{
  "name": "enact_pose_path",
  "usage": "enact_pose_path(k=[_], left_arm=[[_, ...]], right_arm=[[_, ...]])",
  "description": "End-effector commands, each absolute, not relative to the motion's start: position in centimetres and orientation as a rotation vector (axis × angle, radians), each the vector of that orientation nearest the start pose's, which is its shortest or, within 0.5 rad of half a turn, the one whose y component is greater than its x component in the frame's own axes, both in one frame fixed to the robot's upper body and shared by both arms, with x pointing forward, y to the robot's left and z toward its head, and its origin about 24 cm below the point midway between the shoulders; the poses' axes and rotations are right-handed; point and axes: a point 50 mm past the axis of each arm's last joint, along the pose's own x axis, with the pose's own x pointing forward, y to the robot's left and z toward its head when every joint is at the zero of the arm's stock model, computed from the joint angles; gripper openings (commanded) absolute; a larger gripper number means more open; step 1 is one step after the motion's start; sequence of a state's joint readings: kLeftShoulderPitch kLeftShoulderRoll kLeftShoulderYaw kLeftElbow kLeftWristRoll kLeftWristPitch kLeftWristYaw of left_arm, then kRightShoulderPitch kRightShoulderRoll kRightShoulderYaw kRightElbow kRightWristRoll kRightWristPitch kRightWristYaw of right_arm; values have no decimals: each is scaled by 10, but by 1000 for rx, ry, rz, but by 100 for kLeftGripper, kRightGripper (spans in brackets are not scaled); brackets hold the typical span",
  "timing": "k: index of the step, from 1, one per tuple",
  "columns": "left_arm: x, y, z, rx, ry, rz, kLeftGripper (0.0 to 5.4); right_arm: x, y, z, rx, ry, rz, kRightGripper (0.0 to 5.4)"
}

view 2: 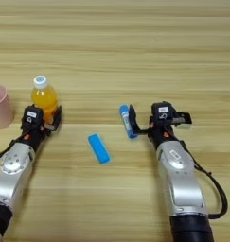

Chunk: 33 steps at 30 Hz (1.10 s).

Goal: Move the objects on the table

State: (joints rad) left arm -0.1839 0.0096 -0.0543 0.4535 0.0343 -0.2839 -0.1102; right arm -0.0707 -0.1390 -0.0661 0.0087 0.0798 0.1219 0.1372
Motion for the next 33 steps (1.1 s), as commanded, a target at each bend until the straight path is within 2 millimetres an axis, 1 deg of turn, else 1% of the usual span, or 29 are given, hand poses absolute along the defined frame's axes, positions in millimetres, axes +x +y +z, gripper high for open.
enact_pose_path(k=[1,6,12,16,20,27,33], left_arm=[[276,118,11,51,-9,-236,340],[262,115,8,11,22,-280,340],[246,122,11,-10,40,-303,338],[235,116,8,-11,67,-371,338],[225,115,8,5,80,-431,338],[215,107,9,37,80,-557,338],[204,98,5,62,105,-674,338]], right_arm=[[270,-179,50,-49,59,81,540],[270,-178,50,-48,62,80,540],[271,-176,50,-46,63,75,540],[272,-174,50,-45,63,71,540],[273,-171,51,-42,61,69,540],[274,-166,52,-39,59,66,540],[274,-165,53,-39,58,64,540]])
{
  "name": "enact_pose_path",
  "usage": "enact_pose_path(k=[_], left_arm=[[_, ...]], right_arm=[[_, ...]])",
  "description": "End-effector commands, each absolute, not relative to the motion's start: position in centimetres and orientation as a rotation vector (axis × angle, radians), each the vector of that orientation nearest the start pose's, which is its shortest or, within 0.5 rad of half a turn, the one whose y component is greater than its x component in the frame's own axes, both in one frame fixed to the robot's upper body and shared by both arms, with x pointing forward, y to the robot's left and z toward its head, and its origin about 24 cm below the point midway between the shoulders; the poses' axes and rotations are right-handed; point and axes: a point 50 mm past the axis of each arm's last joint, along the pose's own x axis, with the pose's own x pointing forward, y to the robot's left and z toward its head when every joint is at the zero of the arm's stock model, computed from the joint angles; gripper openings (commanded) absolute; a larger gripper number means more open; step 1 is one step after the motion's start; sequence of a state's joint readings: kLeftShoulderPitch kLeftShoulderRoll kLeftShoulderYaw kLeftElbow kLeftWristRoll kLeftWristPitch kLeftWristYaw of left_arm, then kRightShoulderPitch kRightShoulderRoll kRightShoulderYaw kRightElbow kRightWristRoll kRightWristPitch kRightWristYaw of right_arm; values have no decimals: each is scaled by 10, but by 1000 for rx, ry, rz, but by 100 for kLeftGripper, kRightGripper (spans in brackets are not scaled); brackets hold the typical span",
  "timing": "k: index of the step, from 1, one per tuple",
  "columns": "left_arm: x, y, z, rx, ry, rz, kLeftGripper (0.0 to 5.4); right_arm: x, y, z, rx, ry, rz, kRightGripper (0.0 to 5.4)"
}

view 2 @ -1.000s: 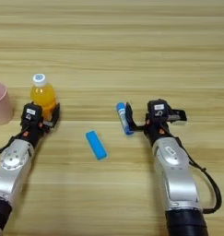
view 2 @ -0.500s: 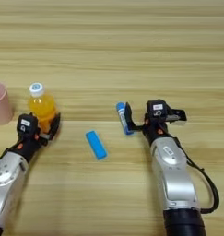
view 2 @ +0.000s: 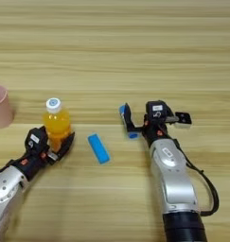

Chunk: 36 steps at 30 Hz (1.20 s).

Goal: Move the objects on the table

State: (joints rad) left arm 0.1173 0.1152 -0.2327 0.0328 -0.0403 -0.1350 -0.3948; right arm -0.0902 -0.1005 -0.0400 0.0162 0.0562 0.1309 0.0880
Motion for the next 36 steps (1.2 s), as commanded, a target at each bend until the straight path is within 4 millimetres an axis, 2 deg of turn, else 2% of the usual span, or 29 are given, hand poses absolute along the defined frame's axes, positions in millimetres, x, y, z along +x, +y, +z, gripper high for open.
enact_pose_path(k=[1,7,8,22,36], left_arm=[[203,97,4,63,112,-690,338],[197,93,-1,85,136,-762,338],[197,93,-1,89,139,-762,374],[200,97,2,116,127,-741,535],[201,118,9,168,121,-712,538]], right_arm=[[274,-165,53,-39,59,64,540],[274,-164,53,-40,59,63,540],[274,-164,53,-40,59,63,540],[274,-165,53,-42,59,63,540],[275,-164,53,-41,59,62,540]])
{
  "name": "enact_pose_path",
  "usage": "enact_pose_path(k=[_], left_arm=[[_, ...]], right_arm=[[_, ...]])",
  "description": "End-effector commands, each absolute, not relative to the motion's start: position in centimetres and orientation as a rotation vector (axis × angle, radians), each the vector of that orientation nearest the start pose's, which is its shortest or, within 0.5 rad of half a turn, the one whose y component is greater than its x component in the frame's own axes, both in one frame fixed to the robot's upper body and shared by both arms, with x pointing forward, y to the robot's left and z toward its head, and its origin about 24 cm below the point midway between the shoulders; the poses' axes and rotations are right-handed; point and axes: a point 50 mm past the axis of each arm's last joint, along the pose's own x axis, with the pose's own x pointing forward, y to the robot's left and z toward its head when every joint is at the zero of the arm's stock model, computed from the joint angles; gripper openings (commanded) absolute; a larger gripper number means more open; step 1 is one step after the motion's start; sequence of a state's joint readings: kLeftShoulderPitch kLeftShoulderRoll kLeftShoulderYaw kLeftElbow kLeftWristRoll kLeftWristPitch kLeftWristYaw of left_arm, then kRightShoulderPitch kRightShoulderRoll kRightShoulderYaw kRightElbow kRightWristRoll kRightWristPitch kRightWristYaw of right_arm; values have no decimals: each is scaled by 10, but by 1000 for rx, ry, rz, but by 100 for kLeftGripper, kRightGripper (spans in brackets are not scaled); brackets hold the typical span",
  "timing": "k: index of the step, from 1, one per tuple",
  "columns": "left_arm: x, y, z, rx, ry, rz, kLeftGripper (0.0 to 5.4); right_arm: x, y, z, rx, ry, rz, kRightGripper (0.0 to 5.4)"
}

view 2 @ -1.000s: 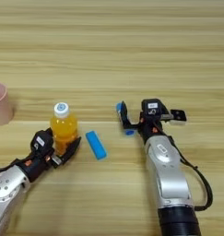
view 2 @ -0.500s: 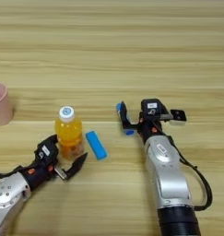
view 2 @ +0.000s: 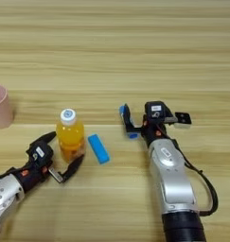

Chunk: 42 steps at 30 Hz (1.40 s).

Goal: Move the objects on the table

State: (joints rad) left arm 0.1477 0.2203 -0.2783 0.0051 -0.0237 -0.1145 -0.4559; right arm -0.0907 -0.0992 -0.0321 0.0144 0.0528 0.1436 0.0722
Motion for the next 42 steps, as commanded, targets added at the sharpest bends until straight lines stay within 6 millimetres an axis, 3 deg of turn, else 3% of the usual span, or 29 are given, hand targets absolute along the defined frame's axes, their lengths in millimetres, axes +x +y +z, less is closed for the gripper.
enact_pose_path(k=[1,18,32,42], left_arm=[[200,120,9,171,123,-714,538],[187,139,9,107,199,-791,538],[195,171,6,182,235,-709,538],[207,178,0,213,239,-614,538]], right_arm=[[275,-164,53,-41,59,61,540],[276,-164,53,-38,59,58,540],[278,-163,52,-37,60,58,540],[280,-163,50,-38,63,60,540]])
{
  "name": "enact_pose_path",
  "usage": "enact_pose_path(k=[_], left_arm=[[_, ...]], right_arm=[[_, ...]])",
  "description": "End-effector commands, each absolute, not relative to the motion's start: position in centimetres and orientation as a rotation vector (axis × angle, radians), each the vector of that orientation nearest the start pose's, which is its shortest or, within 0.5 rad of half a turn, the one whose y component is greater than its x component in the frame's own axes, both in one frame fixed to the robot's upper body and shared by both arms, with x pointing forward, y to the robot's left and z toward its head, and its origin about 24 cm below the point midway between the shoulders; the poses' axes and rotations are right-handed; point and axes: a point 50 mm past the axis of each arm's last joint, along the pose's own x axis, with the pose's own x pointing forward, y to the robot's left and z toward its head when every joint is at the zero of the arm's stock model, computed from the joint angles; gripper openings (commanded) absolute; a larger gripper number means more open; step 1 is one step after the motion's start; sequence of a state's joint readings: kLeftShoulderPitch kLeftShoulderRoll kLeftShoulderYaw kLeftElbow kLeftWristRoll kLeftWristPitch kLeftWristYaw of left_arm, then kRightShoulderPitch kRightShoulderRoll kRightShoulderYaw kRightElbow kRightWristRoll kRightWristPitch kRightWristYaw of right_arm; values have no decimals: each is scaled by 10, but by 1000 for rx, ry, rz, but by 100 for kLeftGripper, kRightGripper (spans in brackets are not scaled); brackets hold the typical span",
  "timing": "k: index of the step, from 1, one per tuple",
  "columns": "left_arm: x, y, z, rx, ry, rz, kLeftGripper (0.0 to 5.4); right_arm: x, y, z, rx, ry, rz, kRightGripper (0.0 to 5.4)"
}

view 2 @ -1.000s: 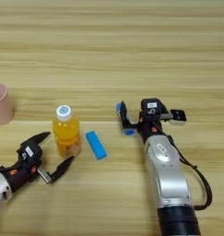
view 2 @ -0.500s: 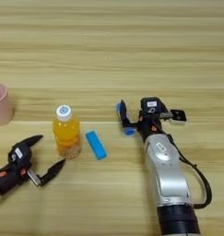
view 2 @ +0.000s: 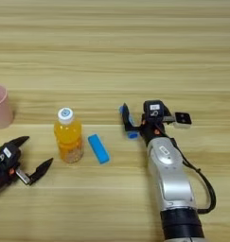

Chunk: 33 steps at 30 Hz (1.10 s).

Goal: Move the objects on the table

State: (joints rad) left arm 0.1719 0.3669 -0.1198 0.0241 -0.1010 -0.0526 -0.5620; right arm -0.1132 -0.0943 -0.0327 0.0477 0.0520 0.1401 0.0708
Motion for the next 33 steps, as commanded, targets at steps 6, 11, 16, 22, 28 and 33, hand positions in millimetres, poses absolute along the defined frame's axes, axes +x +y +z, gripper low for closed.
enact_pose_path(k=[6,11,16,22,28,33], left_arm=[[217,162,0,185,189,-595,538],[227,149,-1,170,160,-581,538],[241,142,2,123,123,-516,538],[249,140,0,112,98,-465,538],[255,140,0,113,73,-414,538],[266,136,8,93,15,-352,538]], right_arm=[[280,-163,50,-39,63,62,540],[280,-162,49,-39,63,62,540],[280,-162,49,-39,62,64,540],[280,-161,49,-38,60,65,540],[280,-161,48,-38,60,67,540],[280,-164,47,-40,59,69,540]])
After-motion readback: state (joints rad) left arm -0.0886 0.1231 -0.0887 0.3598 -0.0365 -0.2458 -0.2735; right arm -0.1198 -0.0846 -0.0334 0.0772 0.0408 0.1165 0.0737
